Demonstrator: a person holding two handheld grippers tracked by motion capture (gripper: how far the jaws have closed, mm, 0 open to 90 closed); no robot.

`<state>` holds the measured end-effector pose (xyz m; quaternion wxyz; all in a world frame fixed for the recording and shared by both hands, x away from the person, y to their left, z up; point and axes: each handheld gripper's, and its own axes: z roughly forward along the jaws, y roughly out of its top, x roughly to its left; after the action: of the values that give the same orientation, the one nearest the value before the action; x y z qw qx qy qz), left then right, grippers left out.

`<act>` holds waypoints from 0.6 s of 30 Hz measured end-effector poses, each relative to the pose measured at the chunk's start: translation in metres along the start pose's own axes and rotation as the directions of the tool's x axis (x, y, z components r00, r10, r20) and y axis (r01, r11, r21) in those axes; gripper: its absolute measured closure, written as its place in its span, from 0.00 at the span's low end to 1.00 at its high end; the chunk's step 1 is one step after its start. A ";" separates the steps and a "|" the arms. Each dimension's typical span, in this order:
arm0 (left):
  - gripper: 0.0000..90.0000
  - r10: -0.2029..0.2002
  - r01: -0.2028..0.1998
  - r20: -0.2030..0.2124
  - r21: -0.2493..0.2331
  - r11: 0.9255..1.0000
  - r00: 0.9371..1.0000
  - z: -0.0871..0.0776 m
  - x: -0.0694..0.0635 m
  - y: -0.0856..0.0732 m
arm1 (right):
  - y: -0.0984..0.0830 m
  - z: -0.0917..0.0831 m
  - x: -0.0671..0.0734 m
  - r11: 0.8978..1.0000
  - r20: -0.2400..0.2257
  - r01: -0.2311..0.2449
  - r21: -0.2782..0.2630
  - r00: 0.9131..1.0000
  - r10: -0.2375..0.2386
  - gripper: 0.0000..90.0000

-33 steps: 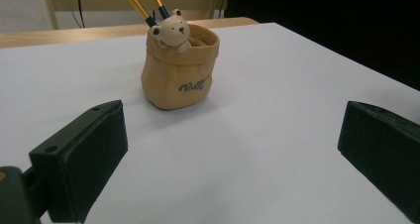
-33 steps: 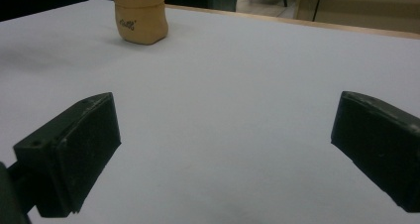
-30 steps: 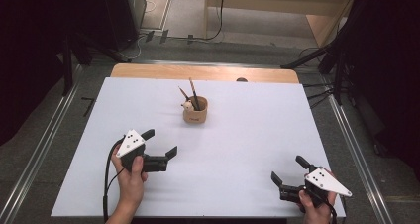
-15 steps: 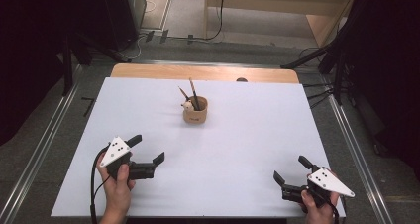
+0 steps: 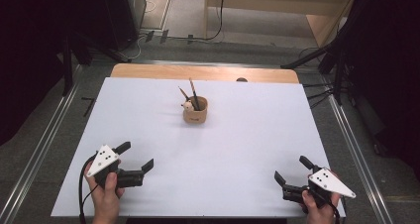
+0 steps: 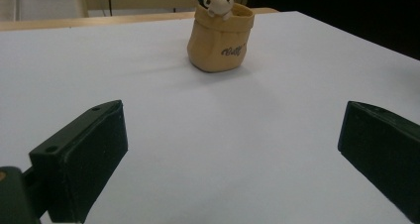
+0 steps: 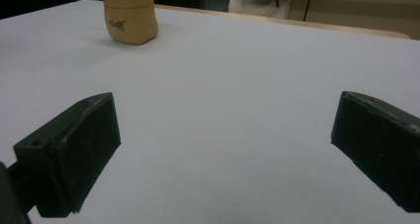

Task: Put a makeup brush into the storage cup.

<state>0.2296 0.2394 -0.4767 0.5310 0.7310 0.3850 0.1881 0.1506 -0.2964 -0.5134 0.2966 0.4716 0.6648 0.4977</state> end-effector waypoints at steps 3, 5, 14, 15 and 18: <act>0.00 -0.007 0.007 0.001 -0.005 1.000 1.000 -0.008 0.003 -0.003 | 0.000 0.000 0.000 1.000 0.002 -0.001 0.002 1.000 0.001 0.00; 0.00 0.002 -0.002 -0.005 -0.005 1.000 1.000 -0.013 0.005 -0.005 | 0.000 0.000 0.000 1.000 0.003 0.001 0.000 1.000 -0.001 0.00; 0.00 -0.008 0.008 -0.016 -0.021 1.000 1.000 -0.034 0.019 -0.012 | 0.000 -0.002 0.000 1.000 0.014 -0.004 -0.001 1.000 0.004 0.00; 0.00 -0.017 0.016 -0.015 -0.024 1.000 1.000 -0.035 0.020 -0.012 | 0.000 -0.002 0.000 1.000 0.016 -0.003 0.000 1.000 0.003 0.00; 0.00 -0.018 0.018 -0.010 -0.020 1.000 1.000 -0.038 0.020 -0.013 | 0.000 -0.003 -0.001 1.000 0.022 -0.008 -0.003 1.000 0.009 0.00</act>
<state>0.2115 0.2811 -0.4774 0.5381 0.7212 0.3922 0.1909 0.1487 -0.2987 -0.5126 0.3026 0.4795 0.6587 0.4946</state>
